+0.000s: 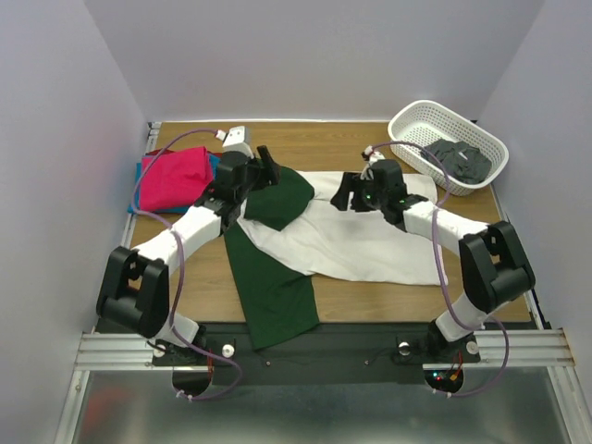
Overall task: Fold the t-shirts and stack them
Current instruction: Fold the tshirt
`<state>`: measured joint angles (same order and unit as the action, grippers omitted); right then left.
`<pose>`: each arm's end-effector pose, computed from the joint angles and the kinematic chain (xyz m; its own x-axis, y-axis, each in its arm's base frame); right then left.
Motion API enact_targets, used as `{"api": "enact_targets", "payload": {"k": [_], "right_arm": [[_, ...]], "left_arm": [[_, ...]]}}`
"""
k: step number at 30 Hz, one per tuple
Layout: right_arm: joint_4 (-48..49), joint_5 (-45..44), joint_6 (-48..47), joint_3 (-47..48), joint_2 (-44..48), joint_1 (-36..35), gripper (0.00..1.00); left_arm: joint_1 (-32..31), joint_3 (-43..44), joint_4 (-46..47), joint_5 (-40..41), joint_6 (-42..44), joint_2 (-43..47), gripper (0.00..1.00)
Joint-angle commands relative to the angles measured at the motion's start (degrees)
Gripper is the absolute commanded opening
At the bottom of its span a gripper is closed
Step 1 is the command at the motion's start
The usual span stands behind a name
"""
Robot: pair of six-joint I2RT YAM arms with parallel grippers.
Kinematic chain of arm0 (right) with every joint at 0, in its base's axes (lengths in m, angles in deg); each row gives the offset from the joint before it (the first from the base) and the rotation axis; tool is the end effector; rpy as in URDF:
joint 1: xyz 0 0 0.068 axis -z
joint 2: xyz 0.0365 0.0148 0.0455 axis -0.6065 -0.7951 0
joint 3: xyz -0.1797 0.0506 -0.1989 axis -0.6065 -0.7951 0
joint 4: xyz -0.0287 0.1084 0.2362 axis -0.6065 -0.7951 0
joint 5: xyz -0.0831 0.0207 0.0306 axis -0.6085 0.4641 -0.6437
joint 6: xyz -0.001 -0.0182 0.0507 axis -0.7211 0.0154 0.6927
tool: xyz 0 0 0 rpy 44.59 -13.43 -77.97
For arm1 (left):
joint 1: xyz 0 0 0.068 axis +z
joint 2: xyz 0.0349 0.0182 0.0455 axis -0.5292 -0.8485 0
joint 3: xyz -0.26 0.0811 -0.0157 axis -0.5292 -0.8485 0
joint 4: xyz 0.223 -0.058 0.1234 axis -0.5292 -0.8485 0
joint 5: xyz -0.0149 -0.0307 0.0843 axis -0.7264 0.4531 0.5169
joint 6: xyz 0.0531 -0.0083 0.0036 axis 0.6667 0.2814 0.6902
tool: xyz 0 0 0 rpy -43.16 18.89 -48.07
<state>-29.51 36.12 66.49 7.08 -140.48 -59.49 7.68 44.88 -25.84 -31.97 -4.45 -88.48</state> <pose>0.3229 0.1388 0.2204 -0.6602 0.1297 -0.7398 -0.2914 0.8636 0.4115 0.3195 -0.1411 0.2942 -0.2898 -0.3048 -0.9072 0.2478 0.8917 -0.3788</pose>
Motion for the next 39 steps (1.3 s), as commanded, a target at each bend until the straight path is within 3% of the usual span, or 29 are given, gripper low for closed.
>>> {"api": "enact_targets", "payload": {"k": [1, 6, 21, 30, 39], "right_arm": [[5.01, 4.59, 2.17, 3.81, -4.29, -3.42, 0.75], [9.41, 6.79, 3.75, 6.62, -10.70, -7.20, 0.73], [12.93, 7.67, 5.51, 13.39, -22.04, -9.66, 0.68], [18.72, 10.65, 6.56, 15.07, -25.13, -10.10, 0.61], [21.71, 17.60, 8.94, 14.19, -22.32, -10.54, 0.59]], "left_arm": [[-0.16, -9.36, 3.07, 2.39, -1.32, 6.83, 0.82], [-0.60, -15.87, 5.18, 2.39, -1.24, 10.81, 0.83], [-0.60, -16.14, 8.52, -2.19, -2.29, 5.80, 0.84], [-0.25, -17.90, 8.17, -1.83, -1.76, 7.91, 0.84], [1.51, -20.19, 7.73, -1.57, -1.67, 9.93, 0.84]]}}
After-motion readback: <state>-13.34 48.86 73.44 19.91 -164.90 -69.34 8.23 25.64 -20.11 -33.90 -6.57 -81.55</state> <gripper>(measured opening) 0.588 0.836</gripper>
